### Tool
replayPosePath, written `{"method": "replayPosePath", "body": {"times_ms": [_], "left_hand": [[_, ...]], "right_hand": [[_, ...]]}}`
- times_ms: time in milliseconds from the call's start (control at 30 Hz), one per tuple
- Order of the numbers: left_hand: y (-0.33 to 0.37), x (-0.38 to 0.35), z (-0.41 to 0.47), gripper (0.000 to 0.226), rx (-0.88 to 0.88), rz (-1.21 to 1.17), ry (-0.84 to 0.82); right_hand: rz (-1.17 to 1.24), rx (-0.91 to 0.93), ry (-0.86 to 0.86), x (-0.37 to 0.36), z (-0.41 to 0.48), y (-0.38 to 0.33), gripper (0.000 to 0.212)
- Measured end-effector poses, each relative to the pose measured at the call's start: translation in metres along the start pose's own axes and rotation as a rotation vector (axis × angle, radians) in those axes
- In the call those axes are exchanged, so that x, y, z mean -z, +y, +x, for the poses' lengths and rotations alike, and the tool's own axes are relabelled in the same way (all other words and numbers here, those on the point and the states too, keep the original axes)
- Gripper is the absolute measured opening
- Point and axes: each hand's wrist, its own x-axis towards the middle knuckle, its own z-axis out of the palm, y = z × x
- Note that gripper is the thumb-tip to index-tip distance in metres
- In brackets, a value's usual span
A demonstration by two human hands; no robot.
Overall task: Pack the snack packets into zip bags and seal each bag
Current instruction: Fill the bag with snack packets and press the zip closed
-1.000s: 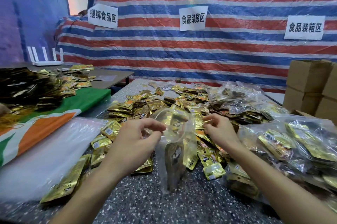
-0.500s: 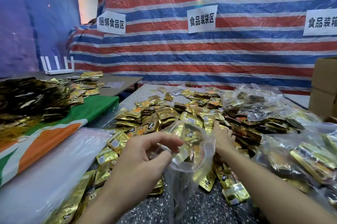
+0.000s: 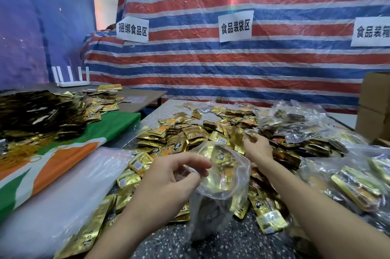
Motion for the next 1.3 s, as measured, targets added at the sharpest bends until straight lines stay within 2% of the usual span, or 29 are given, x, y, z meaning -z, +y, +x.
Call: {"method": "replayPosePath", "body": {"times_ms": [33, 100, 167, 233, 300, 400, 500, 600, 767, 900, 1000, 1100, 1300], "left_hand": [[0.002, 0.0, -0.001, 0.035, 0.009, 0.006, -0.004], [0.004, 0.001, -0.001, 0.031, 0.024, 0.031, -0.016], [0.007, 0.001, -0.002, 0.026, 0.026, 0.063, -0.024], [0.01, 0.0, -0.003, 0.022, 0.018, 0.082, -0.021], [0.013, -0.001, -0.003, 0.023, 0.007, 0.12, -0.012], [0.015, -0.004, -0.001, 0.027, 0.003, 0.163, 0.0], [0.014, -0.005, 0.002, 0.032, 0.029, 0.152, -0.006], [0.014, -0.005, 0.002, 0.04, 0.055, 0.131, -0.017], [0.018, -0.003, 0.001, 0.045, 0.046, 0.135, -0.02], [0.015, 0.001, 0.002, 0.053, 0.057, 0.138, 0.014], [0.012, 0.002, 0.002, 0.05, 0.054, 0.172, 0.01], [0.013, 0.002, 0.002, 0.045, 0.045, 0.217, 0.032], [0.018, -0.005, 0.005, 0.042, 0.009, 0.262, 0.001]], "right_hand": [[0.083, -0.017, -0.036, 0.01, -0.004, -0.005, 0.041], [0.255, 0.013, -0.104, 0.034, -0.016, -0.019, 0.032], [0.426, 0.115, -0.16, 0.063, -0.036, -0.036, 0.025], [0.626, 0.23, -0.231, 0.093, -0.061, -0.054, 0.03], [0.771, 0.332, -0.361, 0.121, -0.085, -0.067, 0.029], [0.885, 0.377, -0.623, 0.149, -0.111, -0.075, 0.029], [0.728, 0.481, -0.765, 0.163, -0.133, -0.075, 0.025], [0.496, 0.609, -0.687, 0.163, -0.147, -0.071, 0.018], [0.374, 0.608, -0.637, 0.156, -0.154, -0.062, 0.036], [0.221, 0.677, -0.625, 0.152, -0.16, -0.06, 0.022], [0.185, 0.684, -0.57, 0.145, -0.165, -0.061, 0.018], [-0.037, 0.792, -0.509, 0.143, -0.167, -0.063, 0.024], [-0.262, 0.802, -0.585, 0.128, -0.174, -0.069, 0.018]]}}
